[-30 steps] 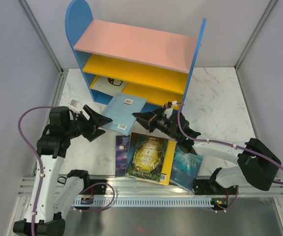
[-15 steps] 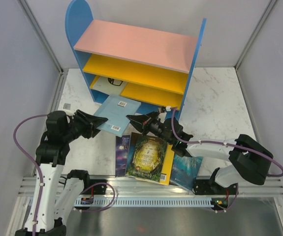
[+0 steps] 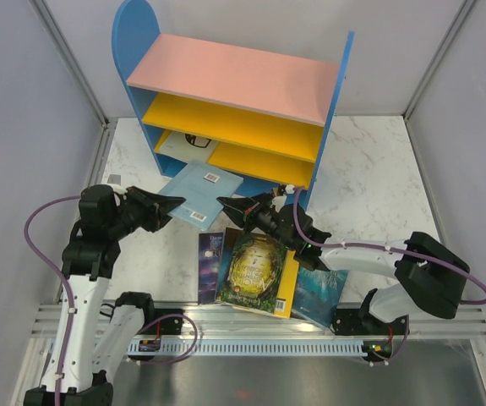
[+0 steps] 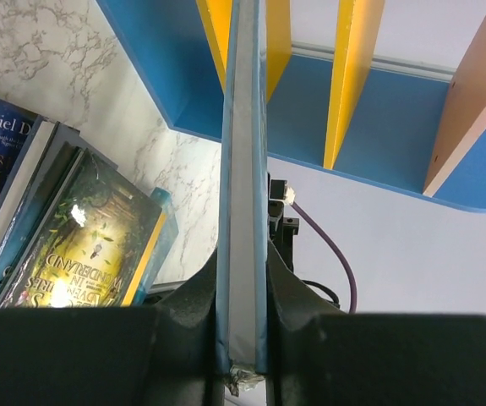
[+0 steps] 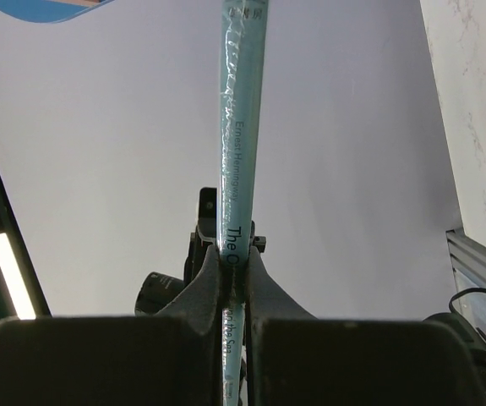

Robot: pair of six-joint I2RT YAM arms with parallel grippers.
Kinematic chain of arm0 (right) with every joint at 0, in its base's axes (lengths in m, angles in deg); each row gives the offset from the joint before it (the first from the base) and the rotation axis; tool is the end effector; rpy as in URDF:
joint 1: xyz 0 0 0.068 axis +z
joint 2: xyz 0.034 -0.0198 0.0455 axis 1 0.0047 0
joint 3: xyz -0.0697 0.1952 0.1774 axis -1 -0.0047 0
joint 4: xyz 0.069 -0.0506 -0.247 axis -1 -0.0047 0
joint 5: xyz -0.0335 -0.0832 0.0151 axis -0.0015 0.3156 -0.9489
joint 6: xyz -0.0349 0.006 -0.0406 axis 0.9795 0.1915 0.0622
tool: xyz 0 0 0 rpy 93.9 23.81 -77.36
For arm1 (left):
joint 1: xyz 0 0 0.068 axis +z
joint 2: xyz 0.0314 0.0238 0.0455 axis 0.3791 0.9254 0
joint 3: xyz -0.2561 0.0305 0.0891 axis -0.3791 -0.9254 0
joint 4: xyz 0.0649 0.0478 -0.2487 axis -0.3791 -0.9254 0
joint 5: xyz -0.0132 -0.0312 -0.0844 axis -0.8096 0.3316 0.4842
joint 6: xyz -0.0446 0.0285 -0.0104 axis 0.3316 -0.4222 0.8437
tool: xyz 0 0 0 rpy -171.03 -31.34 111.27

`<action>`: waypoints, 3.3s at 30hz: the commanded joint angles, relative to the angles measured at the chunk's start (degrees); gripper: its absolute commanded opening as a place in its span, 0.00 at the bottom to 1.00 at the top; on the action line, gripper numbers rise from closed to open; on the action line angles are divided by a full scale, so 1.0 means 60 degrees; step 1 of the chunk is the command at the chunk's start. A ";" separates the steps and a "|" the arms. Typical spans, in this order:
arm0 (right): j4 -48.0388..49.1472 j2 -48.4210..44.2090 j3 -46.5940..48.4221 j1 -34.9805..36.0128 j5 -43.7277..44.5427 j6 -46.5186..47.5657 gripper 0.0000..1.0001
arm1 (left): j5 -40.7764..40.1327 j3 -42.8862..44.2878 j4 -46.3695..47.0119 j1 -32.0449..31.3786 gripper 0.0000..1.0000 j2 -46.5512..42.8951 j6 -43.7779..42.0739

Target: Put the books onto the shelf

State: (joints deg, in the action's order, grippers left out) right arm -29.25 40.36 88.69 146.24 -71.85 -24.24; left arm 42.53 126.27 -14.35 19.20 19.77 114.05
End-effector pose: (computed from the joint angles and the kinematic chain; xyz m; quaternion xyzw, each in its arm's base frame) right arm 0.1766 0.2591 0.2505 0.3451 0.6124 0.6985 0.1342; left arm 0.1361 -0.0235 0.3446 -0.3808 0.7454 -0.4741 0.2733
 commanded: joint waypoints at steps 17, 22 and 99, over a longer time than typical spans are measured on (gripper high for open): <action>-0.0906 -0.3798 -0.1705 -0.1727 -0.1058 0.0481 0.60 | 0.0116 -0.0226 0.3504 0.1024 0.02 0.0523 -0.1307; -0.1842 -0.5091 -0.2482 -0.2284 -0.1116 0.0496 0.61 | 0.0367 -0.1293 0.5582 0.1361 0.02 0.0524 -0.0458; -1.0537 -0.2776 0.1531 -0.4321 -0.4341 0.7977 0.71 | 0.0894 0.1328 -0.0026 0.0616 0.89 0.4525 -0.5290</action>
State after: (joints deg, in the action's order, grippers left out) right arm -72.09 25.19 95.64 118.92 -95.48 8.50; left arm 42.74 137.99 -13.31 25.98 49.93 89.38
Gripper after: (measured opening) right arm 0.708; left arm 0.886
